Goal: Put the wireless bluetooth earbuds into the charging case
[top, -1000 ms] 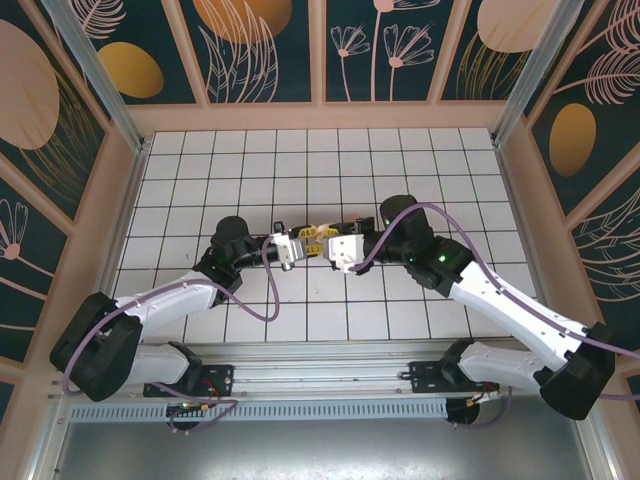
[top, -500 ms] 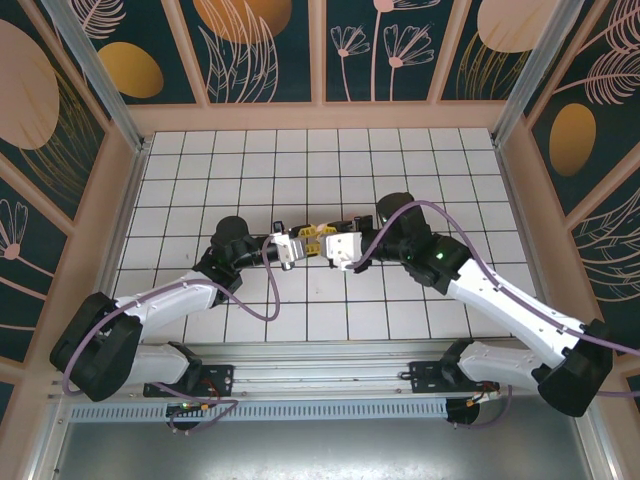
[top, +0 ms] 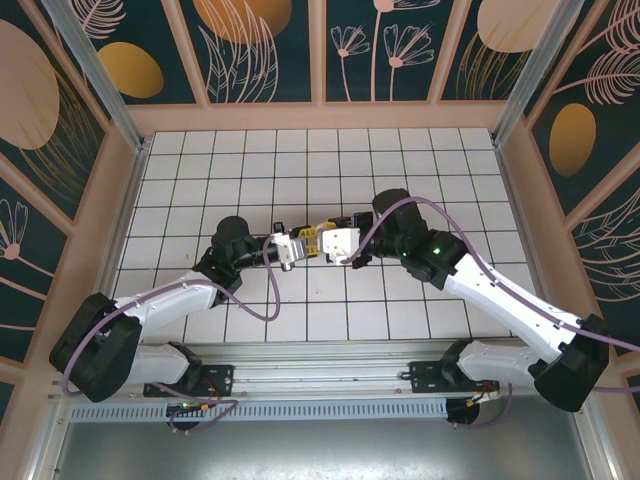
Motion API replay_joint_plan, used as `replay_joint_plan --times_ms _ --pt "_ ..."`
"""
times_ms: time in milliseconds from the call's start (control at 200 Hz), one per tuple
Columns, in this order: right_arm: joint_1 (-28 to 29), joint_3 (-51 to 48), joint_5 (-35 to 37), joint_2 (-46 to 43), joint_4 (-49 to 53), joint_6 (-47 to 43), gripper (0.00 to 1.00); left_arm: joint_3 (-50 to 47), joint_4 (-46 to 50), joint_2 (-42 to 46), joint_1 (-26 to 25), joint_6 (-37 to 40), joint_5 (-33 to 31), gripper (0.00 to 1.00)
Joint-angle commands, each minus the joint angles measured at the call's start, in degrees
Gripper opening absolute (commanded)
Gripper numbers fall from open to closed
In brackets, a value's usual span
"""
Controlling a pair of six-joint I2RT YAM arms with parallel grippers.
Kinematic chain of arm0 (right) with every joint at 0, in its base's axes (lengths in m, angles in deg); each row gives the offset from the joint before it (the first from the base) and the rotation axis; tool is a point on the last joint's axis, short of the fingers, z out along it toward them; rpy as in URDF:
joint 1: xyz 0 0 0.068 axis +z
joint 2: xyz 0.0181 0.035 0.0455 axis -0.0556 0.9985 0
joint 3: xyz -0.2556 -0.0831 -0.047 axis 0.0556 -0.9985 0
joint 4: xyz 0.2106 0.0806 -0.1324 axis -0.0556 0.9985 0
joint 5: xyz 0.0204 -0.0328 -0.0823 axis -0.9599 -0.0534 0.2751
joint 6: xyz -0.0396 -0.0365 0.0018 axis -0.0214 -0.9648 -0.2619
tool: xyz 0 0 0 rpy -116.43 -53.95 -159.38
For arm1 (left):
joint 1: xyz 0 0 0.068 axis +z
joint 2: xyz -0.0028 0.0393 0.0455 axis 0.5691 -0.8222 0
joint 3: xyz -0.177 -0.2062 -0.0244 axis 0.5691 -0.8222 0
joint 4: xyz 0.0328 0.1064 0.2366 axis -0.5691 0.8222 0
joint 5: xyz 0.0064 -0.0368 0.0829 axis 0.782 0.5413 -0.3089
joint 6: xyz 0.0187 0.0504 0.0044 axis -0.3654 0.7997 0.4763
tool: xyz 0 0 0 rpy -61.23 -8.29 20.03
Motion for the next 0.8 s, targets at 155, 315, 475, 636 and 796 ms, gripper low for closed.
replay_joint_plan --times_ms 155,315,475,636,796 --pt "0.4 2.0 1.7 1.4 3.8 0.6 0.27 1.4 -3.1 1.9 -0.5 0.3 2.1 0.19" --pt "1.0 2.1 3.0 2.0 5.0 2.0 0.26 1.4 -3.2 2.0 -0.5 0.1 1.6 0.19" --pt "1.6 2.3 4.4 2.2 7.2 3.8 0.25 1.5 -3.2 2.1 -0.5 0.1 1.3 0.19" --pt "2.0 2.4 6.4 2.6 8.6 3.1 0.29 1.6 -3.0 2.0 -0.5 0.1 2.2 0.19" --pt "2.1 3.0 6.1 3.8 7.8 1.6 0.30 1.6 -3.0 2.1 -0.5 0.0 2.6 0.19"
